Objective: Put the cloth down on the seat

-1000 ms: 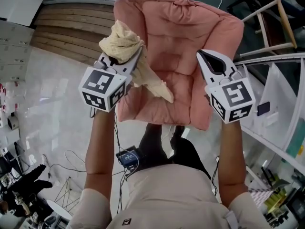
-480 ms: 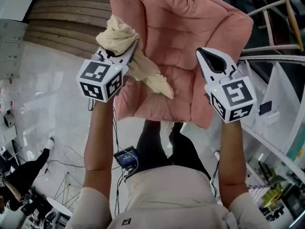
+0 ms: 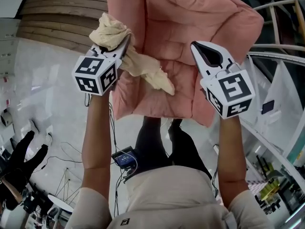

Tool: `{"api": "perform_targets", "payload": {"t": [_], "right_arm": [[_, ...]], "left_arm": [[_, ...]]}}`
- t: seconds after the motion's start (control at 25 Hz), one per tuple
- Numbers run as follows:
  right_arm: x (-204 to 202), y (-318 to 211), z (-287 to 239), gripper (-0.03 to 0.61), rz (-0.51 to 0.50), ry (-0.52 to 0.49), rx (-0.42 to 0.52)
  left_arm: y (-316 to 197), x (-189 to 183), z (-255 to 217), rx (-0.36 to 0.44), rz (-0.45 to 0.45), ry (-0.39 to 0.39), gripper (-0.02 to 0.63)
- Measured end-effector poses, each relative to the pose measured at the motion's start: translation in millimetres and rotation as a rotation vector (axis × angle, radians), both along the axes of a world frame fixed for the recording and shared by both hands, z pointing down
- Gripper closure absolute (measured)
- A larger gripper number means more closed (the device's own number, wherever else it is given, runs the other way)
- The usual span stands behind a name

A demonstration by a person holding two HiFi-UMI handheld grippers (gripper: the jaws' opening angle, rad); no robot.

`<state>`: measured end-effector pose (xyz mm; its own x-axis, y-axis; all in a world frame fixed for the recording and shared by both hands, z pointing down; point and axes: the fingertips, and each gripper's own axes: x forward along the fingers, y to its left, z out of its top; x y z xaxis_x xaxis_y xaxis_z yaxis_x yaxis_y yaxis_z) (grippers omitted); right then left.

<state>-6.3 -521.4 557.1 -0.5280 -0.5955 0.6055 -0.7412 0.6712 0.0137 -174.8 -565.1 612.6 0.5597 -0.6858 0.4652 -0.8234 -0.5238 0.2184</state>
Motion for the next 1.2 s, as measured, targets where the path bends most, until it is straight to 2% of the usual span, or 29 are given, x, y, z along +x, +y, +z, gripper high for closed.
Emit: {"api": "perform_targets", "payload": {"t": [0.44,0.84,1.08,1.2], "right_arm": [[-24.2,-10.5,49.4,0.586,-0.032,0.011,-0.057],[-42.6,-13.1,85.0,0.586,-0.054,0.029,-0.103],[-44.4,-14.0,97.3,0.586,-0.058,0.031,-0.119],[-44.3,-14.1,103.4,0.586,-0.057,0.033,-0.126]], "left_arm": [[-19.4,-30.2,53.3,0.007,-0.07,0.001,0.543],[-27.6,-55.9,113.8,-0.01,-0.116,-0.077,0.541],[-37.5,-58.1,125.1,0.027,-0.124,-0.113,0.541],[-38.7,-58.6,129.0,0.071,-0.124,-0.142,0.541]]}}
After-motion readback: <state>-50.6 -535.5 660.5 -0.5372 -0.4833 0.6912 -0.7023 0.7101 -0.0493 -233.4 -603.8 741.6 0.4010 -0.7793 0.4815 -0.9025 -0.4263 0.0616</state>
